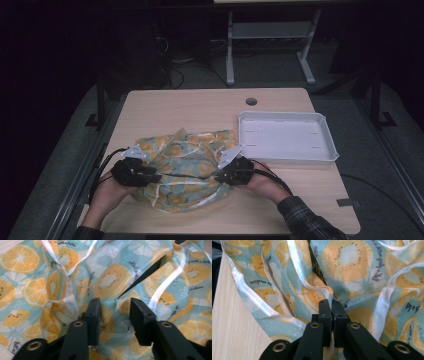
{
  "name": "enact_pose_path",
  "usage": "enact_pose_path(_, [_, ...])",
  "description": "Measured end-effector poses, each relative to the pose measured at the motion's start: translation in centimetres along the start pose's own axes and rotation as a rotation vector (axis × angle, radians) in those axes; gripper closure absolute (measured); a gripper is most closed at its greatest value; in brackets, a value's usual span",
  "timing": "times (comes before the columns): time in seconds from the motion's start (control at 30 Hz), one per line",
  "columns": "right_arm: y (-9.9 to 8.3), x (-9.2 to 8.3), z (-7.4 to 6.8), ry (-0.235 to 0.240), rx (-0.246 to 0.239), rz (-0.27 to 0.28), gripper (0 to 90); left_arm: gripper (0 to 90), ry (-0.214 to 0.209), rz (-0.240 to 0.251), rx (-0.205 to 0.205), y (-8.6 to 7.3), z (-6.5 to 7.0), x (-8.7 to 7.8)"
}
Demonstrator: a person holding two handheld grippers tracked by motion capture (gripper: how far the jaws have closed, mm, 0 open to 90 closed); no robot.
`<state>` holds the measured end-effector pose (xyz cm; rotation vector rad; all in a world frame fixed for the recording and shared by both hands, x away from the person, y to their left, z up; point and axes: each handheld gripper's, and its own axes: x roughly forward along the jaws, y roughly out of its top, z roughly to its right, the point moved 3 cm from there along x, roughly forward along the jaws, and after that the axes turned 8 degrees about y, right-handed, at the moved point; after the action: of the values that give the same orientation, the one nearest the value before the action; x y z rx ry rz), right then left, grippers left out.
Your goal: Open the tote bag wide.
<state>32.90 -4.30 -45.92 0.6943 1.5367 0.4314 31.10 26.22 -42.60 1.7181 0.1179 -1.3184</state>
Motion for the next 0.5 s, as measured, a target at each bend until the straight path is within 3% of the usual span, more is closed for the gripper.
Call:
enact_pose_path(0.13, [0.0, 0.0, -0.1, 0.001, 0.006, -0.001, 87.4, 69.3, 0.001, 0.004, -0.007, -0.2, -0.1, 0.0])
enact_pose_path(0.33, [0.1, 0.0, -0.1, 0.001, 0.000, 0.000, 87.4, 86.7, -0.003, -0.005, 0.029, -0.1, -0.1, -0.2])
enact_pose_path(0.5, [0.2, -0.3, -0.2, -0.004, -0.004, 0.010, 87.4, 89.5, -0.008, 0.020, 0.039, 0.1, 0.5, -1.1])
